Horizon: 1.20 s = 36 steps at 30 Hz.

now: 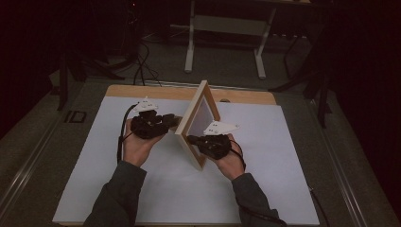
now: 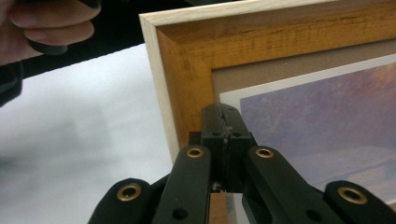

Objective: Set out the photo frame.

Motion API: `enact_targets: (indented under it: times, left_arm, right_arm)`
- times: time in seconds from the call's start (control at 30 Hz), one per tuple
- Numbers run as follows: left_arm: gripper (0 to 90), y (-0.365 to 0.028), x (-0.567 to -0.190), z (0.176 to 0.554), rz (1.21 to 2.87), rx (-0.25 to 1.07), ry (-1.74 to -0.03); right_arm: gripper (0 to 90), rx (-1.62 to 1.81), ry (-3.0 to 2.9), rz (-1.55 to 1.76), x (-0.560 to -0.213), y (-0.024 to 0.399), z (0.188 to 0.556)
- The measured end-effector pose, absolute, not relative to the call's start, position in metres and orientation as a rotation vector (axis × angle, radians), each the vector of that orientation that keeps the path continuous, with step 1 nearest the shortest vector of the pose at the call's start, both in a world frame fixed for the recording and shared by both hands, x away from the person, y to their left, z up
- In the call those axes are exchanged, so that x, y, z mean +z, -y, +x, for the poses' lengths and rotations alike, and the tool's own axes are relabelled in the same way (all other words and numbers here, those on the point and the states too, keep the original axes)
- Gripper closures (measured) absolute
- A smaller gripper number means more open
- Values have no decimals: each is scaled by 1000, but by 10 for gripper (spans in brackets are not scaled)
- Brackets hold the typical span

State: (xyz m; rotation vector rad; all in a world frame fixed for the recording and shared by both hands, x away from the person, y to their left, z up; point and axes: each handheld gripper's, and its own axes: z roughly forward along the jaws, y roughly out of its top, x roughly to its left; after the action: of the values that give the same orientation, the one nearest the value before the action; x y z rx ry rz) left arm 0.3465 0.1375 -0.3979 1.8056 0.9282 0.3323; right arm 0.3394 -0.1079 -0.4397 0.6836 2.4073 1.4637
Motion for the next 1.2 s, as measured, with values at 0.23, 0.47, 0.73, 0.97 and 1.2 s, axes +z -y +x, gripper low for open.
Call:
enact_targets:
  times: [0.23, 0.47, 0.73, 0.97, 1.2]
  left_arm:
    - [595, -138, -392, 341, 1785, 307, -908]
    - [504, -130, -390, 335, 1795, 297, -872]
    - [445, -118, -393, 331, 1830, 318, -871]
    - [422, -111, -400, 329, 1848, 334, -887]
    - [406, -100, -411, 327, 1869, 367, -907]
  right_arm:
    - [846, 1413, -2420, 694, -443, 109, 342]
    - [812, 1426, -2426, 695, -442, 119, 342]
    - [766, 1423, -2403, 744, -444, 136, 346]
    - [737, 1401, -2400, 805, -448, 147, 350]
    - [663, 1363, -2382, 847, -452, 152, 353]
